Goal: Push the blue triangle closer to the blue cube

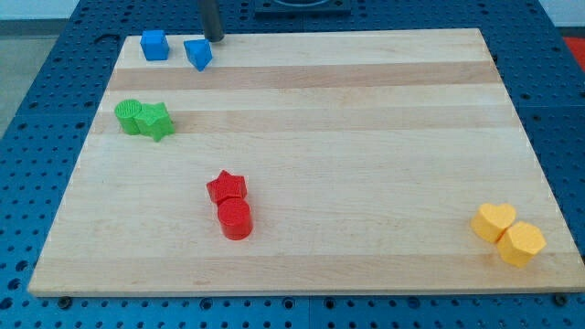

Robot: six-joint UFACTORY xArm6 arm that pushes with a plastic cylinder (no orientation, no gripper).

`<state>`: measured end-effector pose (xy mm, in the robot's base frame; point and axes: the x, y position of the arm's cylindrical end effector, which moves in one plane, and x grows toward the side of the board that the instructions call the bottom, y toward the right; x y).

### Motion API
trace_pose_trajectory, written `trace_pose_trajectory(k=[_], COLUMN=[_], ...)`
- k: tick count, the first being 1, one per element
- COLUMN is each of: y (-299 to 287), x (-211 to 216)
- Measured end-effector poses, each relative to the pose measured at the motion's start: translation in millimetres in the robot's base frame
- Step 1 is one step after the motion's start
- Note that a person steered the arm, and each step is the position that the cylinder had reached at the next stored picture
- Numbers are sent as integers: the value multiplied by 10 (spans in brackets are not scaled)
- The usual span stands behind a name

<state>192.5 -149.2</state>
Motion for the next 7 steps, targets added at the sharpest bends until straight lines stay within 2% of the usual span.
trace_pose_trajectory(k=[3, 7], y=[300, 402], x=[1, 477])
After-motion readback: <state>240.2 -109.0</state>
